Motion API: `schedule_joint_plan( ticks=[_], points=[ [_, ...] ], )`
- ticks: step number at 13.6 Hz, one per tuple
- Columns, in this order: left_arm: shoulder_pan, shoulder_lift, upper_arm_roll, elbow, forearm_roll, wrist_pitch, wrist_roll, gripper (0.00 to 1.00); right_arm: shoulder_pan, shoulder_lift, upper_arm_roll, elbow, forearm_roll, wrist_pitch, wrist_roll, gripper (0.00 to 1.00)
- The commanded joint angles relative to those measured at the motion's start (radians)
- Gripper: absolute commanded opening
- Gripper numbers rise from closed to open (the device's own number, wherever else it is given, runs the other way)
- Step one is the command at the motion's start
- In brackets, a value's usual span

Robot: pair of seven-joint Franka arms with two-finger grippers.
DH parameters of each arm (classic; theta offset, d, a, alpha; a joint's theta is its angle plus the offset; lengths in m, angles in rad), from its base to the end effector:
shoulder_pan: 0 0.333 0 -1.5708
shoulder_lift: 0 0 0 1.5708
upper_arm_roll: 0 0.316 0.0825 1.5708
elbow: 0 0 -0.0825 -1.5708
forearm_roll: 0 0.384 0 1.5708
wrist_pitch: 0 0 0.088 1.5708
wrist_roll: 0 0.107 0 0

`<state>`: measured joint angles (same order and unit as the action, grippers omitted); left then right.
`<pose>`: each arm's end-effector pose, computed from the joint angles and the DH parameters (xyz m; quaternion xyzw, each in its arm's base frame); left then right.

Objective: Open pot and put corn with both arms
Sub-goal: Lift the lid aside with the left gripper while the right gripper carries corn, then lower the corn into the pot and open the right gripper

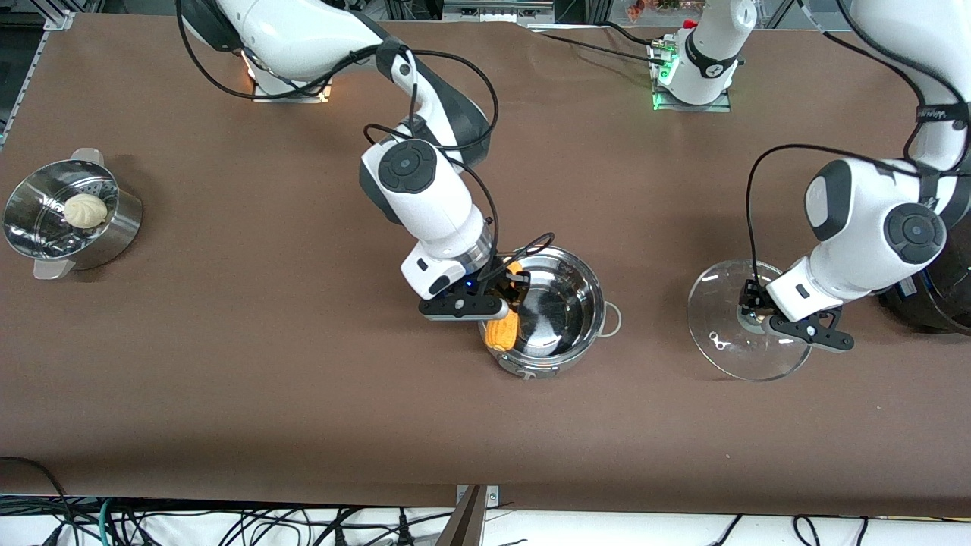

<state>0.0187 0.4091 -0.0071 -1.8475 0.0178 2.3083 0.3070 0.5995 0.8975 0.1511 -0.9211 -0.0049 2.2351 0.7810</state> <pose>0.6442 0.0081 0.3085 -0.9879 0.1525 -0.0247 0.0094 0.6306 0.5154 0.3932 -0.9748 0.0536 -0.1175 0.1817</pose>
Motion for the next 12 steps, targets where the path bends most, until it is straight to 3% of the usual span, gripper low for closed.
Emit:
schedule_joint_plan(
  ticks=[1, 5, 9, 11, 12],
  points=[
    [0.023, 0.019, 0.029, -0.068, -0.026, 0.111, 0.11, 0.0, 0.026, 0.078, -0.013, 0.106, -0.004, 0.024, 0.024, 0.0],
    [0.026, 0.091, 0.029, -0.081, -0.027, 0.12, 0.103, 0.0, 0.072, 0.116, -0.05, 0.113, -0.007, 0.047, 0.024, 0.0],
    [0.024, 0.1, 0.029, -0.085, -0.026, 0.122, 0.101, 0.0, 0.086, 0.144, -0.047, 0.113, -0.006, 0.092, 0.023, 0.0],
    [0.021, 0.093, 0.029, -0.102, -0.026, 0.122, 0.093, 1.0, 0.1, 0.144, -0.048, 0.113, -0.006, 0.092, 0.023, 0.0],
    [0.017, 0.077, 0.029, -0.111, -0.027, 0.118, 0.093, 1.0, 0.109, 0.147, -0.051, 0.111, -0.006, 0.098, 0.024, 0.0]
  ],
)
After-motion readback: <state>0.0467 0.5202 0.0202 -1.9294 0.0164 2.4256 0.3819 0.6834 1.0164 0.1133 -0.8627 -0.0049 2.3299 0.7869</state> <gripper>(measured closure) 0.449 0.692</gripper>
